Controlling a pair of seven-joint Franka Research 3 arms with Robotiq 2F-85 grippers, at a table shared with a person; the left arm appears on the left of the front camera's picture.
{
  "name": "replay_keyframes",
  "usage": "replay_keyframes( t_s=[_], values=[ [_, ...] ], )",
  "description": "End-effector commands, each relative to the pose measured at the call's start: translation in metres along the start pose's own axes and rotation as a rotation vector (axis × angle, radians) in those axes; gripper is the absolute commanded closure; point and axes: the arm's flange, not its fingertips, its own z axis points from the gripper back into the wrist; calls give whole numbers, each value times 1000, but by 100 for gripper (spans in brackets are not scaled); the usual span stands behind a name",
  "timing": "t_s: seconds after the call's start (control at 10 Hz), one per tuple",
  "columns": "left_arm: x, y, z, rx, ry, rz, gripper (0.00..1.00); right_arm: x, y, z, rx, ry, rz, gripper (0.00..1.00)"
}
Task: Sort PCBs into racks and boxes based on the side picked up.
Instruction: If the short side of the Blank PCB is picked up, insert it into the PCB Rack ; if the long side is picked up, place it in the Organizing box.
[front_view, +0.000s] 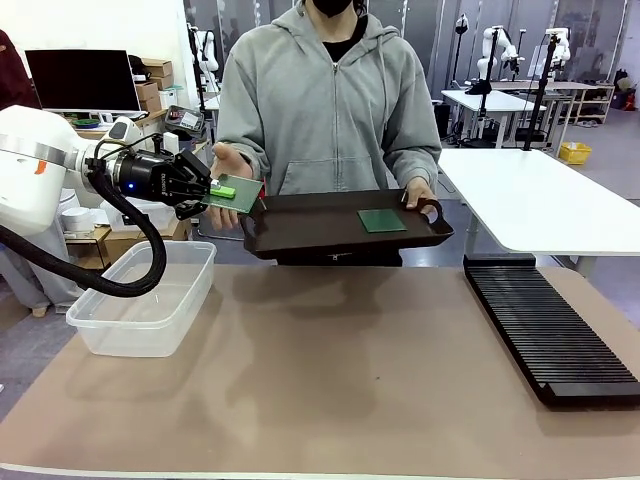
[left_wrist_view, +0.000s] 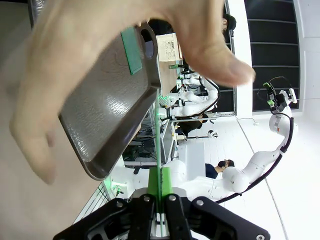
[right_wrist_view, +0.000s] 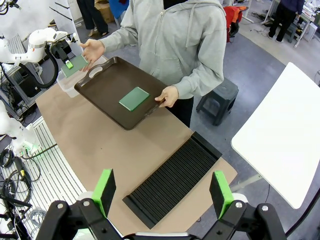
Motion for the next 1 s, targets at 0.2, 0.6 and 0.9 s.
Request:
replay_keyframes(
  t_s=[0.2,0.6,0.9],
  values=[
    [0,0,0,-1,1,0,100,-1,3,-1,17,-7,5,0],
    [0,0,0,-1,1,0,100,-1,3,-1,17,-7,5,0],
    [2,-5,8,55,24,-18,97,-1,3,-1,17,-7,5,0]
  ],
)
